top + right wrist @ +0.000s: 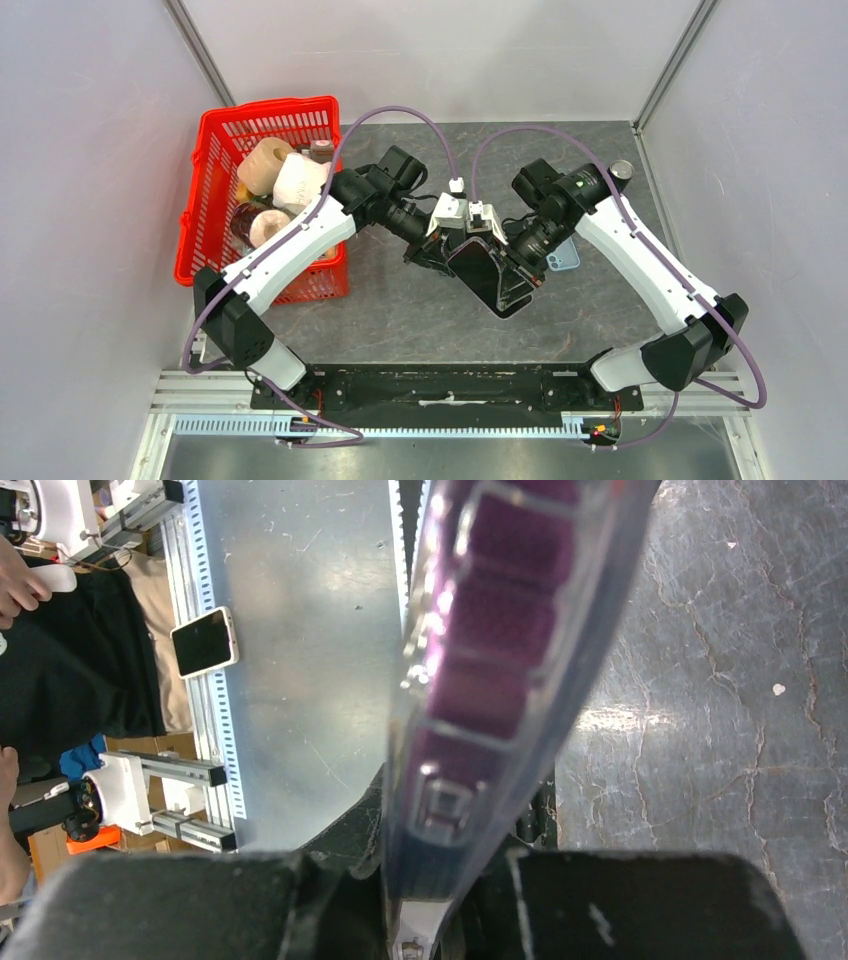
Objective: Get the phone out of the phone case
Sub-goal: Remove the phone case from the phone.
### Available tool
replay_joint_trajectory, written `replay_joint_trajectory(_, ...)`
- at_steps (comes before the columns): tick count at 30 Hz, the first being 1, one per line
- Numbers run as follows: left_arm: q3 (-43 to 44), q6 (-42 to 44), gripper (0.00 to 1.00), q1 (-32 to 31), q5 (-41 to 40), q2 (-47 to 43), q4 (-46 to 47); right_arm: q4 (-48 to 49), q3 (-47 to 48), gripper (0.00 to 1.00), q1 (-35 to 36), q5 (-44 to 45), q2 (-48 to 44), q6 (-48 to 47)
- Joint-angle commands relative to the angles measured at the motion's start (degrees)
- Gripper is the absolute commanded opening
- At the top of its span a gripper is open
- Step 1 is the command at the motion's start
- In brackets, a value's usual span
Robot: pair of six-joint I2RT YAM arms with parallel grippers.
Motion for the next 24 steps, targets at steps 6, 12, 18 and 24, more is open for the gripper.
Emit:
replay_joint_trajectory(6,-5.90,-0.59,0.02,0.10,0.97,4.06,17.10,11.60,4.51,0.00,3.80,-17.86,-1.24,-5.28)
replay_joint_trajectory(12,-10.17,-2.47,0.02,0.44,0.86,3.88,20.29,10.69,5.54,0.00,3.89,-17.85,-0.84,-6.03)
replay_joint_trajectory(18,-12.74,-6.20,0.02,0.79,0.04,3.90,25.19,10.42,5.41,0.00,3.85,-18.12,-0.88,-6.38)
replay_joint_trajectory(24,-13.95,-10.74,0.02,0.80,-1.23,3.78,30.47,10.38,5.02,0.00,3.90,-18.28,-0.75,-6.65)
